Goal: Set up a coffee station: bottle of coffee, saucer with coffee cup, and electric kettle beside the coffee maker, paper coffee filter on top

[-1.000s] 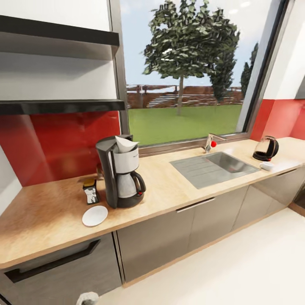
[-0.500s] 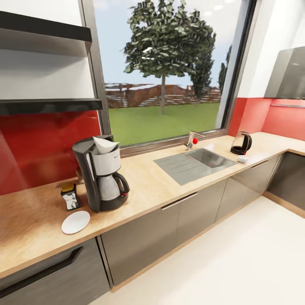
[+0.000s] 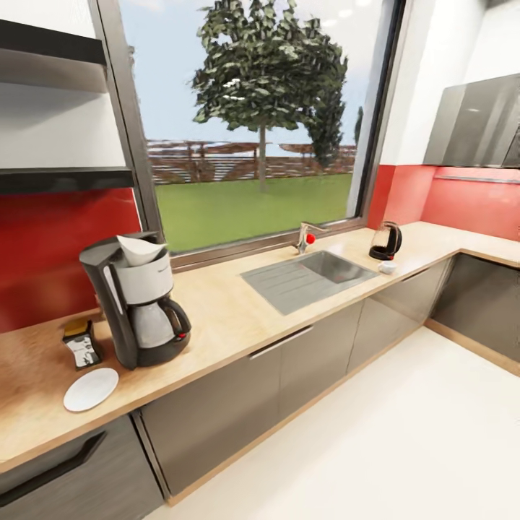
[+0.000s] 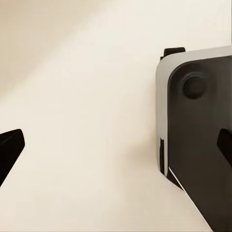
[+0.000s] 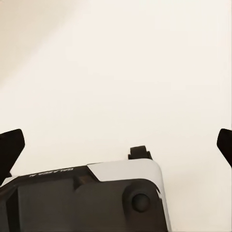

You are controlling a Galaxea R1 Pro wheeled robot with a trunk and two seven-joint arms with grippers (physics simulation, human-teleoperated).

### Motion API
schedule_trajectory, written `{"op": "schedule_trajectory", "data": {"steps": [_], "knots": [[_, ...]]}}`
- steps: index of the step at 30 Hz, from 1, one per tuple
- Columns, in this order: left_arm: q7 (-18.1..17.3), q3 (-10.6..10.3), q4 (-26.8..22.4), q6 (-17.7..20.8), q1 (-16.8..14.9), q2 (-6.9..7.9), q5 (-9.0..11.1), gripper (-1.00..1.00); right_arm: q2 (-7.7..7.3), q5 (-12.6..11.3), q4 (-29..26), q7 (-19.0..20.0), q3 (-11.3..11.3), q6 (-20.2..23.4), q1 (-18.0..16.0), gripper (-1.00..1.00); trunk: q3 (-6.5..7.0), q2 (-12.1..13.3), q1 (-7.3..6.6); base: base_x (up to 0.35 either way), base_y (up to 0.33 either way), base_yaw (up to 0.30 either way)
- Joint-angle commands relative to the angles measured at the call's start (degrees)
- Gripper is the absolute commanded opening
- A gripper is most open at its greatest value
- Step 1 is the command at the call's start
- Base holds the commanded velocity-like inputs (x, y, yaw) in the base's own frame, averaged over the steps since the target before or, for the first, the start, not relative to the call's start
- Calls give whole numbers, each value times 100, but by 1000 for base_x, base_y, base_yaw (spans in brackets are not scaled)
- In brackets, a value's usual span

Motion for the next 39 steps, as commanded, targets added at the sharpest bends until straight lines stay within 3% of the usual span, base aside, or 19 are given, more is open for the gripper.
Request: {"op": "schedule_trajectory", "data": {"steps": [1,11,25,39], "knots": [[23,47,15,-33,-10,1,-59,100,-5,-64,0,17,41,-14,-3,100,-13,-12,5,154,-258,-1],[24,72,11,-39,-8,-7,-38,100,-17,-94,2,-5,29,-12,-3,100,-13,-12,5,193,-233,-71],[24,75,5,-42,-9,-15,-46,100,-172,-97,4,16,28,-10,-3,100,-13,-12,5,234,-202,-287],[24,75,-4,-42,-8,-124,-47,100,-186,-92,8,13,28,-10,3,100,-13,-12,5,175,-231,-300]]}}
